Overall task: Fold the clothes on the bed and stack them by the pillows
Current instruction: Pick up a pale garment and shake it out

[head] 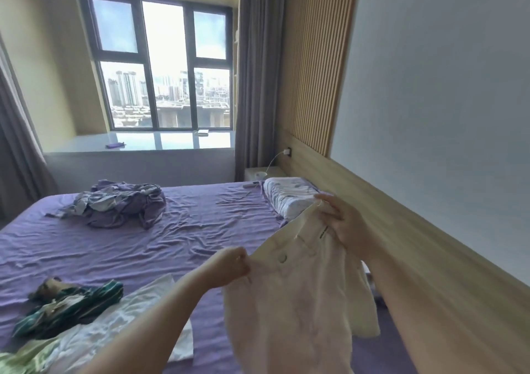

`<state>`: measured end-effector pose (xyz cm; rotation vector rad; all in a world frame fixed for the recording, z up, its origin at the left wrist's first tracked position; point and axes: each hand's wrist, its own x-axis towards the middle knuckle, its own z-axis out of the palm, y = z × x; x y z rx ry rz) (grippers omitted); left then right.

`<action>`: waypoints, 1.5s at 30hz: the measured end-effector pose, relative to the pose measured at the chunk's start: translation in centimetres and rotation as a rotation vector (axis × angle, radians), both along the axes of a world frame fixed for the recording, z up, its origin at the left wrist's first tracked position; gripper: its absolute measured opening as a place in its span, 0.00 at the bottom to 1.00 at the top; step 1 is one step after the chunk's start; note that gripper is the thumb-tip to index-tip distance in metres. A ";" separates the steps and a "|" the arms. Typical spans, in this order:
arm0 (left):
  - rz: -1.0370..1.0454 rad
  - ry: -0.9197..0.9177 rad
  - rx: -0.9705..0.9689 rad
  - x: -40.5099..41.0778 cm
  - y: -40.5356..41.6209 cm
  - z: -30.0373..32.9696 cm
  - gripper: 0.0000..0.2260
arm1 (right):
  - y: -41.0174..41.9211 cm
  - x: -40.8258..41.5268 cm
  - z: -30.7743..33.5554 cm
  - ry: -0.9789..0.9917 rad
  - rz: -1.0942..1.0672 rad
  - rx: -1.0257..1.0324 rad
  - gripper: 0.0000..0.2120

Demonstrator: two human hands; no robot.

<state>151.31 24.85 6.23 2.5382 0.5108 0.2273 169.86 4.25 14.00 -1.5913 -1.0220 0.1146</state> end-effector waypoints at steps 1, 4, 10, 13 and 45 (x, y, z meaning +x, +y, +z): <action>0.032 0.017 0.014 0.1 -0.3 0.6 0.06 | -0.4 0.2 -0.4 -0.032 -0.002 -0.027 0.23; 0.073 0.088 0.108 0.2 -1.0 2.0 0.06 | -1.4 0.6 -1.3 -0.213 0.004 -0.146 0.25; 0.137 0.147 0.419 -1.2 -0.4 3.9 0.17 | -2.4 2.0 -2.4 -0.461 0.066 -0.401 0.14; 0.193 0.082 0.468 -2.6 0.9 5.6 0.17 | -2.3 2.1 -2.5 -0.501 0.116 -0.437 0.16; 0.533 -0.152 0.059 -4.2 -0.9 12.1 0.14 | 8.6 -14.7 2.5 0.562 0.422 -0.096 0.13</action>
